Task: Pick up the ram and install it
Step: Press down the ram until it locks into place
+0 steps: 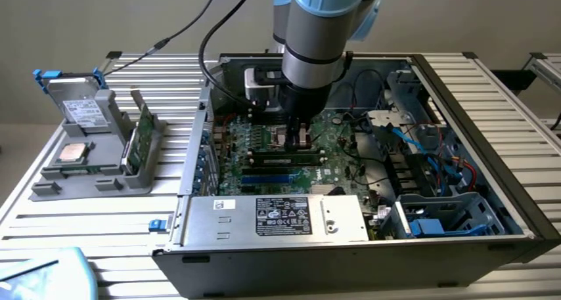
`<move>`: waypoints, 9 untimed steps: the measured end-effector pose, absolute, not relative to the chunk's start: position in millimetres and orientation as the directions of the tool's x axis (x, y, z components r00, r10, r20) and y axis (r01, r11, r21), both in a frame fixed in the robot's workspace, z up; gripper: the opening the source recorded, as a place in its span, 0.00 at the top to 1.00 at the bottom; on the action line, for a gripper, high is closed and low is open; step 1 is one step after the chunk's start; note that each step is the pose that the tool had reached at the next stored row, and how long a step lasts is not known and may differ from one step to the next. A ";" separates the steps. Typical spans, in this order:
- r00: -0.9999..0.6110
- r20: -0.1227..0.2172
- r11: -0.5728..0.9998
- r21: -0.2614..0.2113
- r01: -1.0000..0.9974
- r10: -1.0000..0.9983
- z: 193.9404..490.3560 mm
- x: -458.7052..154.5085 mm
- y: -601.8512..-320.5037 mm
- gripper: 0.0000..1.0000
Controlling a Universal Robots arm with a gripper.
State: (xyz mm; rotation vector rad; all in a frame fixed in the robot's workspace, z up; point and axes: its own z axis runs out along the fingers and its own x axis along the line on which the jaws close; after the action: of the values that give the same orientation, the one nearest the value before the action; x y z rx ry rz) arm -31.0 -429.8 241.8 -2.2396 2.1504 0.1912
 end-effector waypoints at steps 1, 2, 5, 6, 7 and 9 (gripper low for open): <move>0.037 -0.110 -0.044 0.063 -0.997 -0.993 241.8 -31.0 -429.8 0.89; 0.037 -0.110 -0.044 0.063 -0.997 -0.993 241.8 -31.0 -429.8 0.89; 0.037 -0.110 -0.044 0.063 -0.997 -0.993 241.8 -31.0 -429.8 0.89; 0.037 -0.110 -0.044 0.063 -0.997 -0.993 241.8 -31.0 -429.8 0.89; 0.037 -0.110 -0.044 0.063 -0.997 -0.993 241.8 -31.0 -429.8 0.89; 0.037 -0.110 -0.044 0.063 -0.997 -0.993 241.8 -31.0 -429.8 0.89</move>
State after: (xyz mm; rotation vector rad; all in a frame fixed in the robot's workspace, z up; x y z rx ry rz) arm -31.0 -429.8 241.8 -2.2396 2.1504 0.1912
